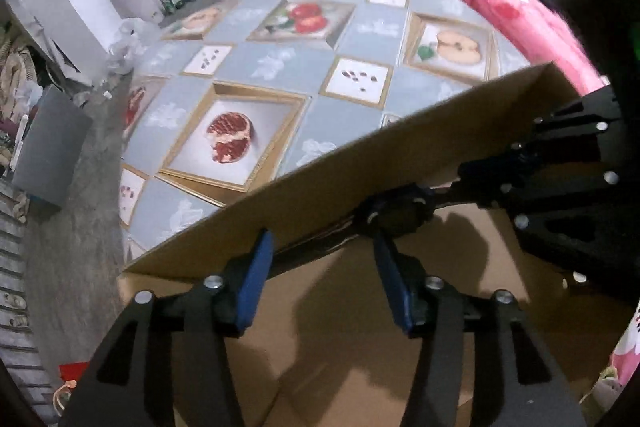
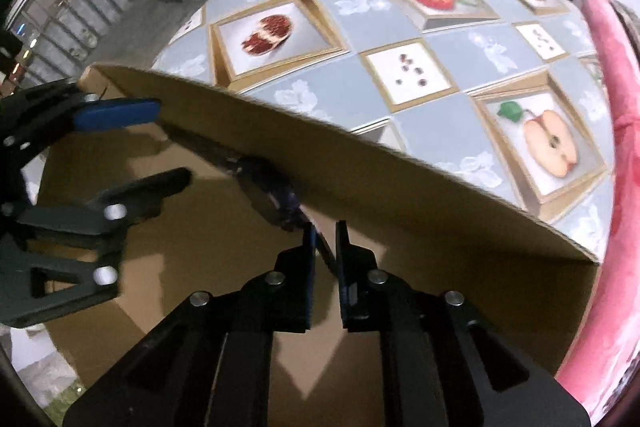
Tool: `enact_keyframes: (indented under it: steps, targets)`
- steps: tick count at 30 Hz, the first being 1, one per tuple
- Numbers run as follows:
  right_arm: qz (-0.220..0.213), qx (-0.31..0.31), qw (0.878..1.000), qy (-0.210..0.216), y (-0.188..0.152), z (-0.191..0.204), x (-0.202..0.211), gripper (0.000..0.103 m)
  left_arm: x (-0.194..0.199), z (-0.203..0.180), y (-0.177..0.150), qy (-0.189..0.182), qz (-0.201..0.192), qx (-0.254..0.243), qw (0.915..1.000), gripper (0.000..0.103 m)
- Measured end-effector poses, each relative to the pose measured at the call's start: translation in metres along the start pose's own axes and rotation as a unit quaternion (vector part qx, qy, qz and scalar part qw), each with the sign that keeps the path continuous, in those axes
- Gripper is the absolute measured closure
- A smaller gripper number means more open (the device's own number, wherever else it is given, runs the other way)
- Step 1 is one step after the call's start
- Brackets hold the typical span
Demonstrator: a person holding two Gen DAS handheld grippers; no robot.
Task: Organize jewelry
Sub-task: 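Lift the pink watch with the right gripper and lower it into the box, then open the right gripper to release the watch and withdraw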
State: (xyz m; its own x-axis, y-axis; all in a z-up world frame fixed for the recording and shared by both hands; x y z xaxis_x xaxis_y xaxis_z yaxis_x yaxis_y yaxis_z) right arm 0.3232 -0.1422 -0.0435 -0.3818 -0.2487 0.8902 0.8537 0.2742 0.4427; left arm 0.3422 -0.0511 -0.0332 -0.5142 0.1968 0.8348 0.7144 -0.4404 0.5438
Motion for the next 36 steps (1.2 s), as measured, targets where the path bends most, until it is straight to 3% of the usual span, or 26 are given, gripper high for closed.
enact_keyframes:
  steps: [11, 16, 20, 24, 27, 33, 36]
  targets:
    - [-0.073, -0.040, 0.996, -0.012, 0.007, -0.025, 0.043, 0.088, 0.091, 0.018, -0.002, 0.017, -0.112, 0.006, 0.9935, 0.034]
    - [-0.133, -0.052, 0.990, 0.000, -0.004, -0.022, 0.093, 0.082, 0.142, 0.026, -0.033, 0.024, -0.158, 0.028, 0.9867, 0.027]
    - [-0.197, -0.058, 0.978, 0.025, -0.035, -0.008, 0.146, 0.073, 0.173, 0.032, -0.071, 0.040, -0.185, 0.048, 0.9808, 0.021]
    - [-0.232, -0.055, 0.970, 0.042, -0.082, 0.014, 0.178, 0.064, 0.187, 0.034, -0.113, 0.058, -0.186, 0.072, 0.9782, 0.016]
    - [-0.233, -0.063, 0.969, 0.058, -0.116, 0.034, 0.178, 0.064, 0.178, 0.026, -0.149, 0.065, -0.167, 0.093, 0.9795, 0.014]
    - [-0.179, -0.091, 0.976, 0.089, -0.174, 0.080, 0.127, 0.064, 0.128, -0.006, -0.209, 0.061, -0.099, 0.097, 0.9885, 0.014]
    - [-0.147, -0.119, 0.977, 0.104, -0.188, 0.092, 0.098, 0.064, 0.106, -0.022, -0.222, 0.062, -0.082, 0.083, 0.9913, 0.014]
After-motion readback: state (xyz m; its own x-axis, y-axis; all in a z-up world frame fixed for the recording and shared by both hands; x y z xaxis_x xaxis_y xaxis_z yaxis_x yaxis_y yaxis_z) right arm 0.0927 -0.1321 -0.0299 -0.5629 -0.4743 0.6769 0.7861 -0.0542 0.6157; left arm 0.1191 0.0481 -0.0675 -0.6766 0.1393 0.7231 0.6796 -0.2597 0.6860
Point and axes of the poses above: each gripper's, at about its wrist camera, not at the fingertips, and x roughly against the way its jaws point, z to its left, y to its top, the point moved 8 cm from there along -x, roughly the way its jaws point, and after that the axes turned 10 degrees about -z, right-handed, at the moved point
